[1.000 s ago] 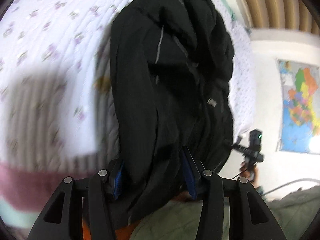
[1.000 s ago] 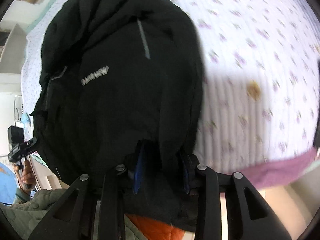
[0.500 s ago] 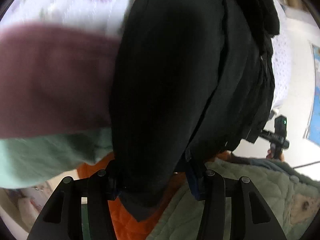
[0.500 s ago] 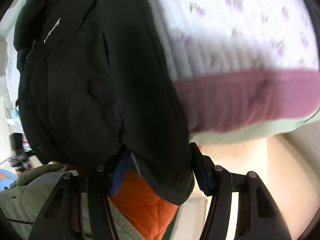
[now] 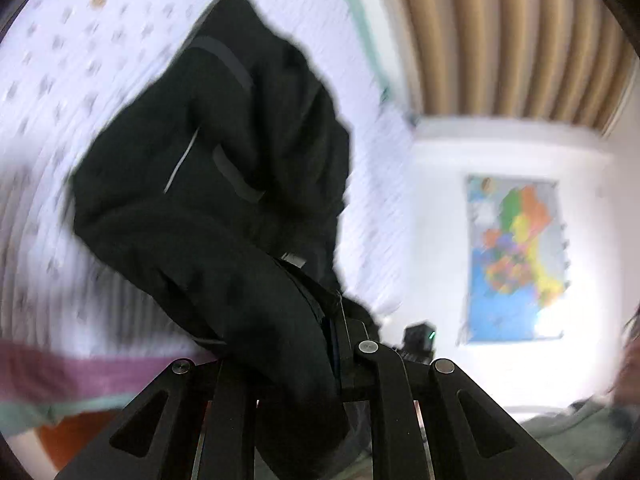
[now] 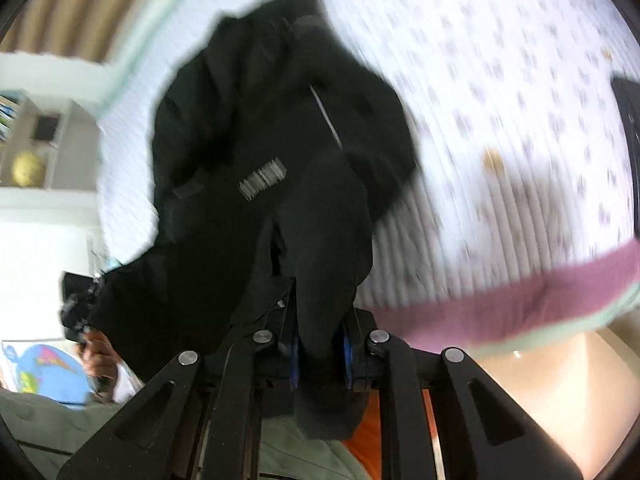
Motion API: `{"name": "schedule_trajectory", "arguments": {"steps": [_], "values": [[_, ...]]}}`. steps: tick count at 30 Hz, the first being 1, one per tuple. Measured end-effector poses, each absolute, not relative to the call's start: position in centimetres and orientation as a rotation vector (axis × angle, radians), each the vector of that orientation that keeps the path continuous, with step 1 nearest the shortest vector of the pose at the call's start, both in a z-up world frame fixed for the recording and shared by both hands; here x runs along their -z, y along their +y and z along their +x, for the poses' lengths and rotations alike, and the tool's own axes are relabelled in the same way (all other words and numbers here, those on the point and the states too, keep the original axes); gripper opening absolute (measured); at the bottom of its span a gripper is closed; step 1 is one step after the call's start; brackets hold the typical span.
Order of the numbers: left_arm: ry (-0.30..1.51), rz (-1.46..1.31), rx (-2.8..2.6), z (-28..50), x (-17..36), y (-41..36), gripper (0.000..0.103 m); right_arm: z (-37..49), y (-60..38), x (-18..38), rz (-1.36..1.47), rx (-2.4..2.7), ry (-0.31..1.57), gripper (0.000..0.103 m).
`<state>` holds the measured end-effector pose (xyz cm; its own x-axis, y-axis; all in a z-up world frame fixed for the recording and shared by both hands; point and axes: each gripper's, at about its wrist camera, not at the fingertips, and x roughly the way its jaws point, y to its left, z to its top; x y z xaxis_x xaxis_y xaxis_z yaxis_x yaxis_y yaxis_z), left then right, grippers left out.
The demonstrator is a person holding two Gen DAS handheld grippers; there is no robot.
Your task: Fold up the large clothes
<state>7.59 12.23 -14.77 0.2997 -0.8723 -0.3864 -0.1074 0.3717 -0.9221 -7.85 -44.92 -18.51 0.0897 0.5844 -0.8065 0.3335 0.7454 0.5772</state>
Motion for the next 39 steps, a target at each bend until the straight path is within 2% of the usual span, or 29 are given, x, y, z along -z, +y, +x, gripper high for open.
{"name": "schedule_trajectory", "arguments": {"steps": [6,13,15,22,30,39], "values": [[1.071,-1.112,0.605,9.0,12.9,14.9,0.014,-5.3,-48.9,15.1,0.79,-0.24,1.356,0.019],[1.026,-1.041,0.558,12.1,10.7,15.2,0.014,-1.2,-48.1,12.8,0.745,-0.27,1.254,0.019],[1.021,-1.034,0.541,13.8,10.5,15.2,0.014,0.0,-46.2,13.1,0.738,-0.261,1.23,0.019],[1.002,-1.031,0.462,20.5,10.5,15.3,0.015,8.3,-49.3,13.4,0.769,-0.139,1.175,0.019],[1.074,-0.974,0.333,29.9,13.1,14.4,0.015,18.9,-48.3,18.3,0.728,-0.023,1.234,0.019],[1.281,-0.962,0.216,36.4,22.4,12.8,0.017,25.5,-46.0,30.0,0.696,0.083,1.468,0.019]]}}
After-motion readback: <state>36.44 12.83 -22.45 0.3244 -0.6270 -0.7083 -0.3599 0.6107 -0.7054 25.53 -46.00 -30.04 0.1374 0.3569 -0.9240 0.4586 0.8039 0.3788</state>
